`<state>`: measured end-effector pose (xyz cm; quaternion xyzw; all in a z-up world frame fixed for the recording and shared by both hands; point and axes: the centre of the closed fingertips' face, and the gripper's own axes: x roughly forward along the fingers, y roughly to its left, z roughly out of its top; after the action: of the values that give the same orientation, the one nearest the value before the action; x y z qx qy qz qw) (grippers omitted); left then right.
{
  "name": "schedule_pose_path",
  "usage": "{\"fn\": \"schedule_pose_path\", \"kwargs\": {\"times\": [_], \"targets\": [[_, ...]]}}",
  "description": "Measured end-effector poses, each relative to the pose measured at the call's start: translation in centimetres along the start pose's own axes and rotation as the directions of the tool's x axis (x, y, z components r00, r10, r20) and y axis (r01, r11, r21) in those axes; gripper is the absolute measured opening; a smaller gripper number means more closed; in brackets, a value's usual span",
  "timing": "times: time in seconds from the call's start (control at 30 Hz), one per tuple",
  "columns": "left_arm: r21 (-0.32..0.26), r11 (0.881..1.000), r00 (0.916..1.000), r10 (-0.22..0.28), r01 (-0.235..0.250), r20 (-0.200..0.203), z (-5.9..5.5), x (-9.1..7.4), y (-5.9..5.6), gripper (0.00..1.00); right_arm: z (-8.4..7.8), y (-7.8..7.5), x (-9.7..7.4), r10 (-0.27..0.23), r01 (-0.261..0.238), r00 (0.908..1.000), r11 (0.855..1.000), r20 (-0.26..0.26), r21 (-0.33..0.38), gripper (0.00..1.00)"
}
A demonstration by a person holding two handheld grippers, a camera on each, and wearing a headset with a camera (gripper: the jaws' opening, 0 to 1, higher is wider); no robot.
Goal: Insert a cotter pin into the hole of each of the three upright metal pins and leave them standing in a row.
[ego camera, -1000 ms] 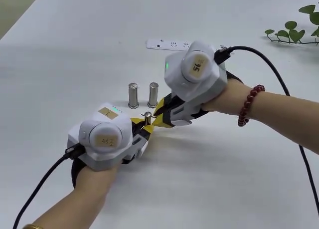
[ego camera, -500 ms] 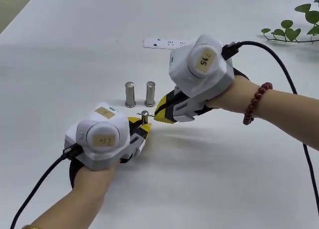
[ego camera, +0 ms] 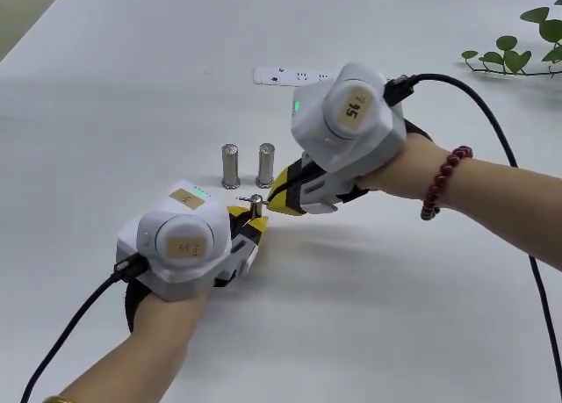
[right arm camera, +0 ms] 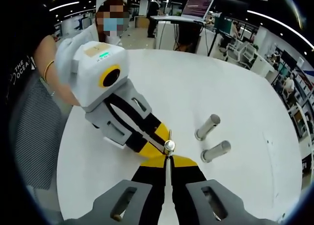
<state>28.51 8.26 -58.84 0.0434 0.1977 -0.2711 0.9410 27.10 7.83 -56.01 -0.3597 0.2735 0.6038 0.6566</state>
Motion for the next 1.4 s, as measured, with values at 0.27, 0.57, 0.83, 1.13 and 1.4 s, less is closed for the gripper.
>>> {"fn": "schedule_pose_path", "kwargs": {"times": [0.27,0.57,0.83,1.13,1.4], "targets": [[0.001,1.0,1.0,0.006,-0.006,0.0,0.0,0.0,0.0,0.05,0.2,0.1,0.3,0.0,0.0,1.0,1.0,0.005,-0.005,0.0],[0.001,1.0,0.9999,0.015,-0.015,0.001,0.0,0.0,0.0,0.06,0.2,0.0,0.4,-0.007,0.006,0.9997,0.999,0.024,0.033,0.04],[-0.031,0.999,0.9994,0.03,-0.03,0.015,0.1,0.1,0.1,0.06,0.0,-0.5,-0.3,-0.046,0.034,0.9965,0.986,0.07,0.166,0.12],[0.0,0.999,0.9993,0.035,-0.035,0.016,0.2,0.2,0.2,0.05,-1.5,-1.5,-1.7,-0.115,0.089,0.99,0.957,0.081,0.276,0.16],[-0.012,0.998,0.9985,0.055,-0.055,0.002,0.2,0.1,1.6,0.05,-3.0,-1.4,-2.5,-0.145,0.11,0.9863,0.935,0.08,0.339,0.19]]}}
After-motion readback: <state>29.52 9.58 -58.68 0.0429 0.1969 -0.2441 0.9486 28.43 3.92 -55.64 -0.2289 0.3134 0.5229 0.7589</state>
